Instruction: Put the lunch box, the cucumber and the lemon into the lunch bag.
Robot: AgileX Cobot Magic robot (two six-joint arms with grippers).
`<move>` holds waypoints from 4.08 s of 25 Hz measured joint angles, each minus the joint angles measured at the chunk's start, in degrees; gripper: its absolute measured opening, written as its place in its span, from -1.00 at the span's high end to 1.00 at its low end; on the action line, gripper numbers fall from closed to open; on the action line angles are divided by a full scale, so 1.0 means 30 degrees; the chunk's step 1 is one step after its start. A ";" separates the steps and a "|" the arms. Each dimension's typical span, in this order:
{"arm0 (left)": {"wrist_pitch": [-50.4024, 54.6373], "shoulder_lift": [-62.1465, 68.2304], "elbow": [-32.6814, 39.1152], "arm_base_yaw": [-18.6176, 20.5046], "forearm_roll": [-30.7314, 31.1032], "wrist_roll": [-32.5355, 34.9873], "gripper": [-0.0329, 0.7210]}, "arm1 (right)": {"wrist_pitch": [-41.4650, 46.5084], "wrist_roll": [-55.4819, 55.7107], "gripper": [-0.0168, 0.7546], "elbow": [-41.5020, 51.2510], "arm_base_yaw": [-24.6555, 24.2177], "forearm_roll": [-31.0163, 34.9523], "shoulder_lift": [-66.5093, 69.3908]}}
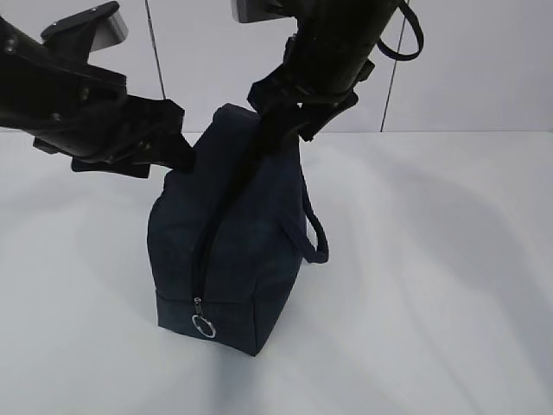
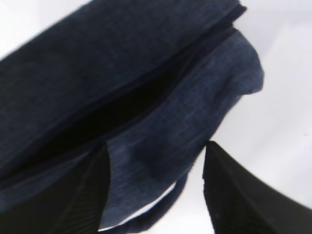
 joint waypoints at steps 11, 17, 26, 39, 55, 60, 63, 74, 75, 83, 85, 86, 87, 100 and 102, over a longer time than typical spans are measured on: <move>0.2015 -0.2260 0.0000 0.0798 -0.0893 0.4931 -0.32 | 0.0000 0.0611 -0.25 -0.0482 0.0000 0.1197 -0.1350; 0.2152 -0.3249 0.0048 0.1563 -0.1151 0.5995 -0.32 | 0.0000 0.0657 -0.25 0.0593 0.0000 0.1197 -0.3191; 0.0815 -0.5871 0.3377 0.1770 -0.2289 0.7265 -0.32 | -0.3524 -0.0170 -0.24 0.8429 0.0000 0.3804 -0.7834; -0.1353 -0.7466 0.7259 0.1770 -0.5088 0.8796 -0.32 | -1.2223 -1.3418 -0.25 2.2338 0.0750 2.0908 -1.2594; -0.1822 -0.4632 0.9482 0.1770 -1.4394 2.4549 -0.24 | -1.1645 -1.8498 -0.24 2.4971 0.1076 2.5045 -1.2632; -0.1461 -0.2952 0.9482 0.1770 -1.5366 2.6925 -0.22 | -1.1201 -1.8581 -0.24 2.4971 0.1076 2.5058 -1.2586; -0.1461 -0.2301 0.9482 0.1770 -1.6099 2.8443 -0.17 | -1.0846 -1.8753 -0.24 2.4971 0.1076 2.5058 -1.2031; -0.1773 0.0187 0.9482 0.1770 -1.8748 3.3354 0.11 | -0.9940 -1.8996 -0.24 2.4971 0.1076 2.5058 -1.0886; -0.1862 0.0276 0.9482 0.1770 -1.8821 3.3397 0.25 | -0.9900 -1.9027 -0.24 2.4971 0.1076 2.5058 -1.0886; -0.2856 0.0503 0.9482 0.1770 -2.0349 3.3859 0.93 | -0.9686 -1.9027 -0.24 2.4971 0.1076 2.4577 -1.0886; -0.2364 0.0503 0.9482 0.1770 -2.0519 3.3935 0.93 | -0.9657 -1.9027 -0.24 2.4971 0.1076 2.4546 -1.0886; -0.1898 0.0503 0.9482 0.1770 -2.0630 3.3935 0.93 | -0.9645 -1.9061 -0.24 2.4971 0.1076 2.4497 -1.0886; -0.1383 0.0503 0.9482 0.1770 -2.0772 3.3935 0.93 | -0.9645 -1.9111 -0.24 2.4971 0.1076 2.4370 -1.0886; 0.1536 0.0514 0.9482 0.1770 -2.2076 3.3972 0.93 | -0.8228 -2.1762 -0.24 2.4971 0.1076 2.4670 -0.8492; 0.1688 0.0514 0.9482 0.1770 -2.2086 3.3972 0.93 | -0.8233 -2.2535 -0.24 2.4971 0.1076 2.5207 -0.8187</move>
